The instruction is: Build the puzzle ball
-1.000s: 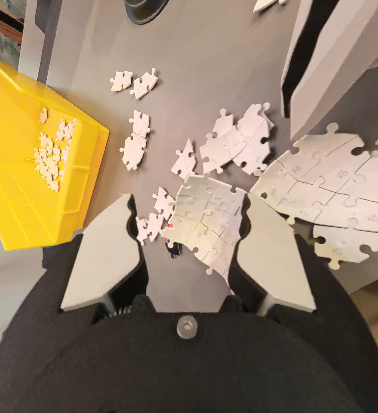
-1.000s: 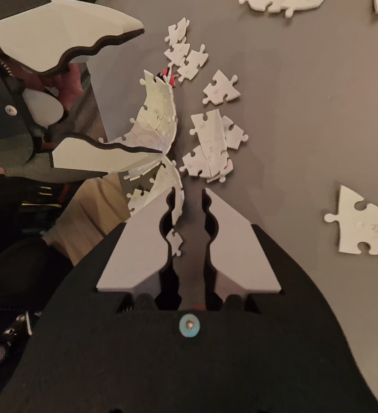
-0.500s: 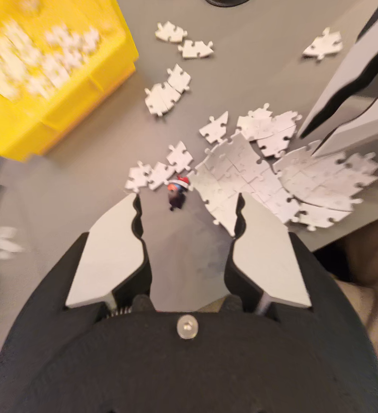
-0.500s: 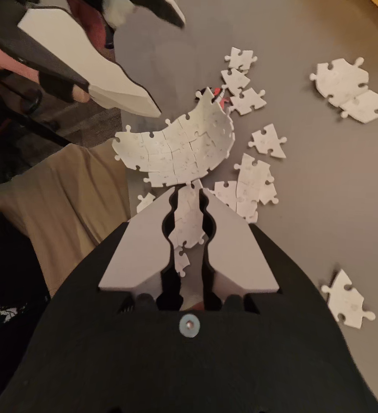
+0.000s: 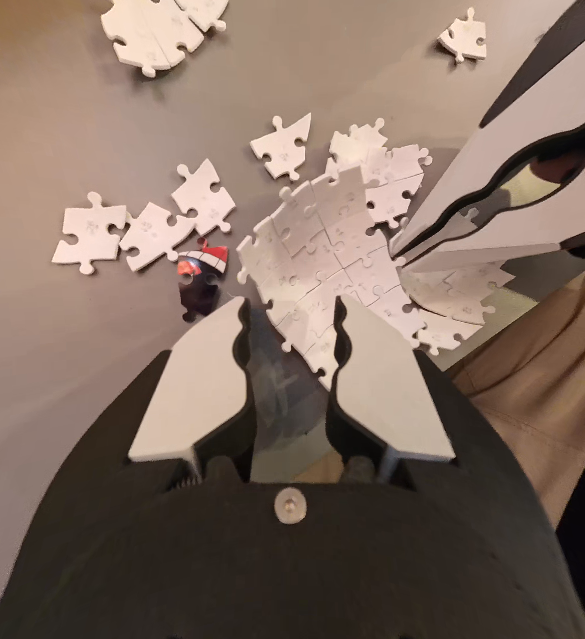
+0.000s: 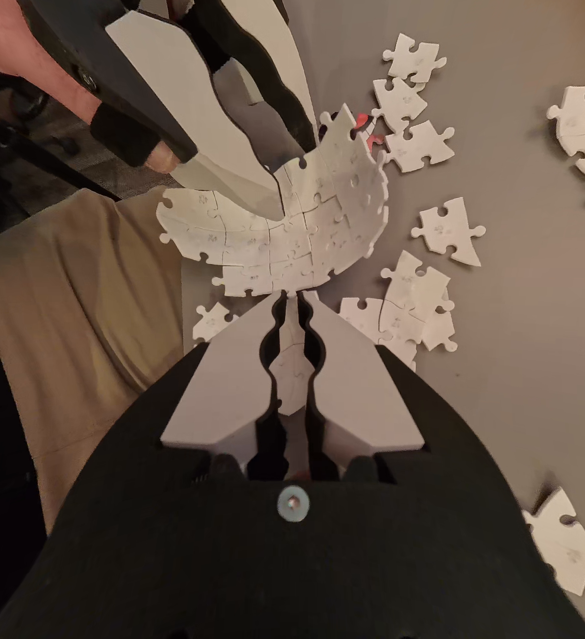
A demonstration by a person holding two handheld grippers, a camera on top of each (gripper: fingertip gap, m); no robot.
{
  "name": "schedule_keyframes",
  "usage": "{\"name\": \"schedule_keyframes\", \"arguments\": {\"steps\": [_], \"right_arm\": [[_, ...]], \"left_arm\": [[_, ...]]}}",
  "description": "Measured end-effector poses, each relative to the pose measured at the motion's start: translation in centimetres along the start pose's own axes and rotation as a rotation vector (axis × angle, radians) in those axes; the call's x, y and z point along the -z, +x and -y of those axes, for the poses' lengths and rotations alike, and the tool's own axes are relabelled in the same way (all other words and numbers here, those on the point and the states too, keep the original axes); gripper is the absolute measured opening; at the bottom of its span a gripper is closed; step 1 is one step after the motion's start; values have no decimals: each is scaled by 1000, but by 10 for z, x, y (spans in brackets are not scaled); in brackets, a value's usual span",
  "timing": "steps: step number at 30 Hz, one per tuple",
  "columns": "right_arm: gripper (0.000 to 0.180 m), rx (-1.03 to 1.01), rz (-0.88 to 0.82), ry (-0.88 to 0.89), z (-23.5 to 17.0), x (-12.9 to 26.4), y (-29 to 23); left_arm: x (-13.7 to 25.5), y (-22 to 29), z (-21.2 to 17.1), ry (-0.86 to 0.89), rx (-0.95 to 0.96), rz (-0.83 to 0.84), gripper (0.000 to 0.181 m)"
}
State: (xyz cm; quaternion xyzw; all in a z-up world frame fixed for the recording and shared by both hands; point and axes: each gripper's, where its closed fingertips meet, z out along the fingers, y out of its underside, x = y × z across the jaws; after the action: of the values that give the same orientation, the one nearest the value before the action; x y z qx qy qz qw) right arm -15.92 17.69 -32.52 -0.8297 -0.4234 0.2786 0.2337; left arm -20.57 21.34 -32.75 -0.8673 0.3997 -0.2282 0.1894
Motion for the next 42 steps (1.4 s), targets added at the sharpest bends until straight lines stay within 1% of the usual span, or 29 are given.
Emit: {"name": "schedule_keyframes", "arguments": {"steps": [6,11,15,16,17,22,25,28,32,36,38,40,42], "right_arm": [[4,12,-1,-13,-3,-3,0],[4,3,6,-10,-4,-4,1],[4,-5,7,-5,-5,-3,3],[4,-7,8,-3,-5,-3,4],[4,-9,10,-1,-4,-3,4],[8,-30,22,31,1,0,4],[20,-71,-10,64,7,3,13],[27,-133,14,107,14,4,17],[25,-177,29,118,18,-1,26],[28,-204,16,121,19,0,35],[29,-209,42,124,20,-2,32],[18,-179,49,132,24,-5,31],[4,-186,80,135,25,-9,28]], "left_arm": [[-6,5,3,5,24,-69,43],[-5,1,4,23,75,-146,29],[-6,-3,1,28,89,-169,17],[-5,-2,1,36,98,-186,10],[-6,-3,1,40,107,-191,8],[-3,-2,2,61,111,-200,7],[-1,-3,2,77,99,-191,6],[2,-1,7,113,70,-201,4],[6,-3,9,152,38,-199,4],[8,-2,9,178,42,-224,3],[8,-4,9,183,42,-219,3],[10,1,12,208,31,-256,3],[8,0,11,200,26,-241,2]]}}
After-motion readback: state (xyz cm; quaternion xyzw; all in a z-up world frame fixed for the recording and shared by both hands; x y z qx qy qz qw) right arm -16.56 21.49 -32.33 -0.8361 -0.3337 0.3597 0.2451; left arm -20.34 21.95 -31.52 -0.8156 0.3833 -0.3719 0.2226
